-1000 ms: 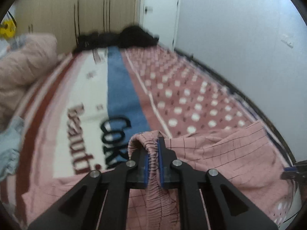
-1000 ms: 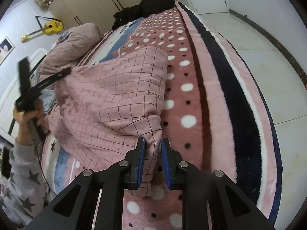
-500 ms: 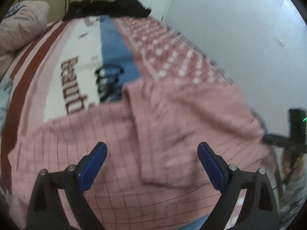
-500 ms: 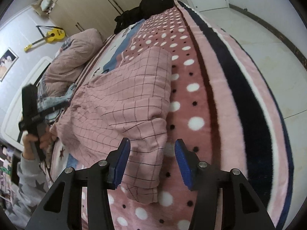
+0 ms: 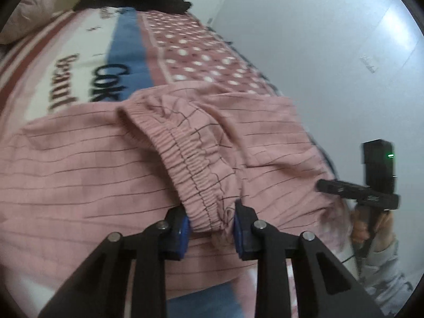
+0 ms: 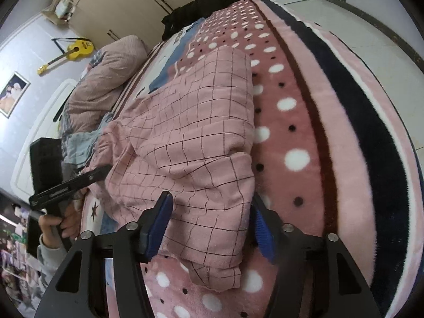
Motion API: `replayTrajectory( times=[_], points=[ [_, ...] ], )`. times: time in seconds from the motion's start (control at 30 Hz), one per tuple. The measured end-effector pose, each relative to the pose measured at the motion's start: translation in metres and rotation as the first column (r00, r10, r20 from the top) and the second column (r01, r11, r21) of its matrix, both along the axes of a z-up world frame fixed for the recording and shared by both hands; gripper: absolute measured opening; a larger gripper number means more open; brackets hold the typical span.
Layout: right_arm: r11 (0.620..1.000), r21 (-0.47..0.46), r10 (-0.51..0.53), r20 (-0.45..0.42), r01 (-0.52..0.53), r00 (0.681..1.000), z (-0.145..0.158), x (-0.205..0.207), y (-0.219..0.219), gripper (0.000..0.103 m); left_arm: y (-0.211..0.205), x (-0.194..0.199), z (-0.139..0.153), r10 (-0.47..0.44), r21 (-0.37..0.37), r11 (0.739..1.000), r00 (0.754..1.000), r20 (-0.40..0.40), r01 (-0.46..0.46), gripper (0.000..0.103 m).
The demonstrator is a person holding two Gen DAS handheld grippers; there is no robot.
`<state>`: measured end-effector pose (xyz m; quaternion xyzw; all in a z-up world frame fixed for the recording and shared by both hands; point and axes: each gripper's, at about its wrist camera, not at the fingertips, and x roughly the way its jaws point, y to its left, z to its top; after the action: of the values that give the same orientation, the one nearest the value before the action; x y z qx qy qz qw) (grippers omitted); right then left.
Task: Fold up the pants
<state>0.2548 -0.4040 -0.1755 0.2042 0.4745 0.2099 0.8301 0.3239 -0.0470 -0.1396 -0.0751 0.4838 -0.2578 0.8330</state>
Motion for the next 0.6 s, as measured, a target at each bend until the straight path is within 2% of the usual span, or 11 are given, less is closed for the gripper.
replayTrajectory(
  times=[0.07, 0.1, 0.17, 0.2, 0.23, 0.27, 0.33, 0.4, 0.47, 0.6],
  points=[
    [1.0, -0.029, 0.001, 0.007, -0.001, 1.0, 0.0, -0.001, 0.003, 0.05, 0.018, 0.001, -0.007, 0.063, 0.072, 0.995, 0.998, -0.009, -0.062, 0.028],
    [0.999, -0.04, 0.002, 0.01, -0.002, 1.0, 0.0, -0.001, 0.005, 0.05, 0.026, 0.001, -0.011, 0.076, 0.086, 0.994, 0.997, -0.021, -0.074, 0.032],
    [0.999, -0.045, 0.003, 0.017, -0.002, 1.0, 0.0, -0.002, 0.005, 0.051, 0.037, -0.006, -0.014, 0.091, 0.108, 0.99, 0.996, -0.016, -0.089, 0.053],
    [0.999, -0.047, 0.002, 0.019, -0.001, 1.0, -0.001, -0.002, 0.006, 0.051, 0.04, -0.011, -0.011, 0.103, 0.142, 0.984, 0.995, 0.015, -0.104, 0.059],
    [0.999, -0.047, 0.001, 0.019, 0.0, 1.0, -0.002, -0.003, 0.006, 0.051, 0.042, -0.016, -0.008, 0.119, 0.171, 0.977, 0.992, 0.043, -0.125, 0.073],
    [0.999, -0.047, 0.001, 0.019, 0.0, 1.0, -0.003, -0.003, 0.005, 0.052, 0.047, -0.022, -0.003, 0.142, 0.194, 0.969, 0.988, 0.068, -0.153, 0.08],
    [0.999, -0.051, 0.002, 0.02, -0.001, 1.0, -0.002, -0.002, 0.006, 0.052, 0.07, -0.037, 0.004, 0.196, 0.187, 0.96, 0.978, 0.07, -0.206, 0.082],
    [0.998, -0.057, 0.005, 0.023, -0.004, 1.0, -0.003, -0.003, 0.007, 0.052, 0.093, -0.047, 0.002, 0.249, 0.129, 0.959, 0.968, 0.029, -0.251, 0.084],
    [0.998, -0.055, 0.005, 0.024, -0.003, 1.0, -0.003, -0.003, 0.005, 0.053, 0.123, -0.057, -0.004, 0.334, 0.075, 0.94, 0.942, -0.021, -0.332, 0.087],
    [0.999, -0.053, 0.006, 0.029, -0.004, 1.0, -0.004, -0.003, 0.006, 0.054, 0.157, -0.056, -0.029, 0.426, -0.004, 0.903, 0.897, -0.12, -0.43, 0.087]
  ],
)
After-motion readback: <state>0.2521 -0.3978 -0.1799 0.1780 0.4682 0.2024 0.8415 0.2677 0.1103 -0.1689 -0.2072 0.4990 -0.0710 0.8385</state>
